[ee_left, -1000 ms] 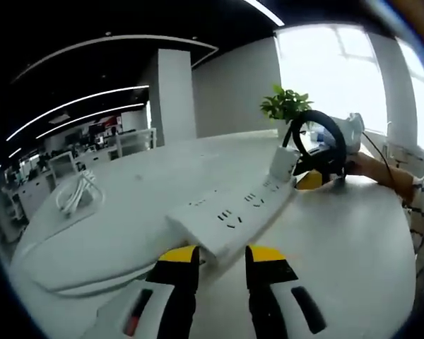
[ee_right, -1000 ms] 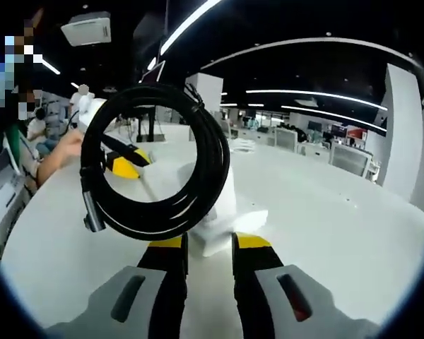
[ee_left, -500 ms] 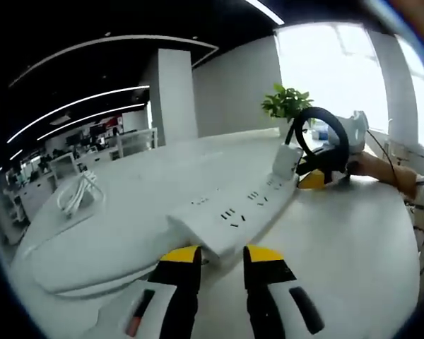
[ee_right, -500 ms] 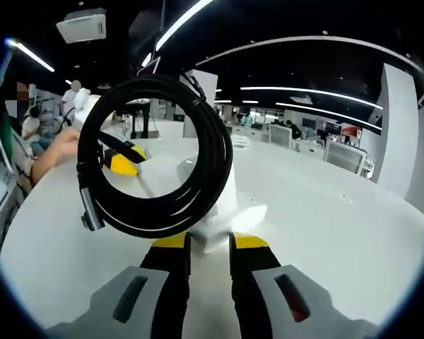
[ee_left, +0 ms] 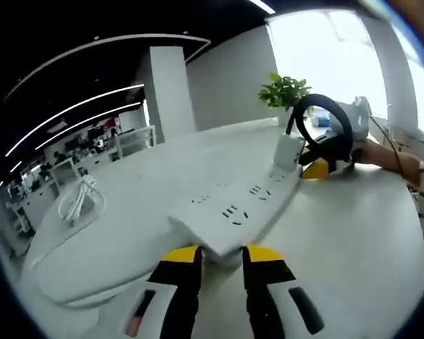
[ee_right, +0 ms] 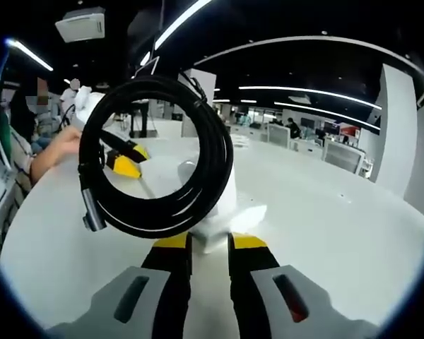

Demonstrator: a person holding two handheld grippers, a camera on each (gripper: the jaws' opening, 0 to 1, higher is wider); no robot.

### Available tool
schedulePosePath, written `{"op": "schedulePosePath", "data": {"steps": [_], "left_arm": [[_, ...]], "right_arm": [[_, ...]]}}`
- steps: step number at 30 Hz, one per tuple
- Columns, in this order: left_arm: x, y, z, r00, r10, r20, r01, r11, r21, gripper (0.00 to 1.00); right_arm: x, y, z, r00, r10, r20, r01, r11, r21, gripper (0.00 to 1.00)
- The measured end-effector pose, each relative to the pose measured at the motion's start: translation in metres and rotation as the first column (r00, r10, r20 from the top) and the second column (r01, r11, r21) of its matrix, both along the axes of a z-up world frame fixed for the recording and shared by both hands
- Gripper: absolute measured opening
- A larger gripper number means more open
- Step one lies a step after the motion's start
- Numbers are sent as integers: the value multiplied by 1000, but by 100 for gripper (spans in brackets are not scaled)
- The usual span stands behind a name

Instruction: Straighten the power strip on the desk, plug the charger into it

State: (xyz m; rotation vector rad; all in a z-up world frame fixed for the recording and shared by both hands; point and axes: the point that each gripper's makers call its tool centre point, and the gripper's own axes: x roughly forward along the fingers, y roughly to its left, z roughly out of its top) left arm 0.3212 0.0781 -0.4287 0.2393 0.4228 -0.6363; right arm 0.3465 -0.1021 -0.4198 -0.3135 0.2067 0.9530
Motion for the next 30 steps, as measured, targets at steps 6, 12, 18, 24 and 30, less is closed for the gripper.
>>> {"op": "schedulePosePath", "data": {"steps": [6, 12, 18, 24, 30], "left_arm": [[3, -1, 0, 1000, 0, -3, 0, 1000, 26, 24], [6, -3, 0, 1000, 0, -15, 0, 1000, 30, 24], [9, -4, 0, 1000, -1, -23, 1, 999, 43, 24], [13, -5, 0, 1000, 6, -24, -5, 999, 42, 25], [14, -6, -1, 1000, 13, -22, -12, 999, 33, 25]], "right_arm": [[-1, -1, 0, 1000, -3, 1, 3, 1000, -4, 19], [1, -3, 0, 1000, -11, -1, 11, 1000, -3, 19], [3, -5, 1, 1000, -21, -3, 21, 1000, -1, 19], [5, -6, 1, 999, -34, -3, 34, 999, 0, 19], [5, -6, 1, 999, -39, -10, 39, 999, 10, 19]]}}
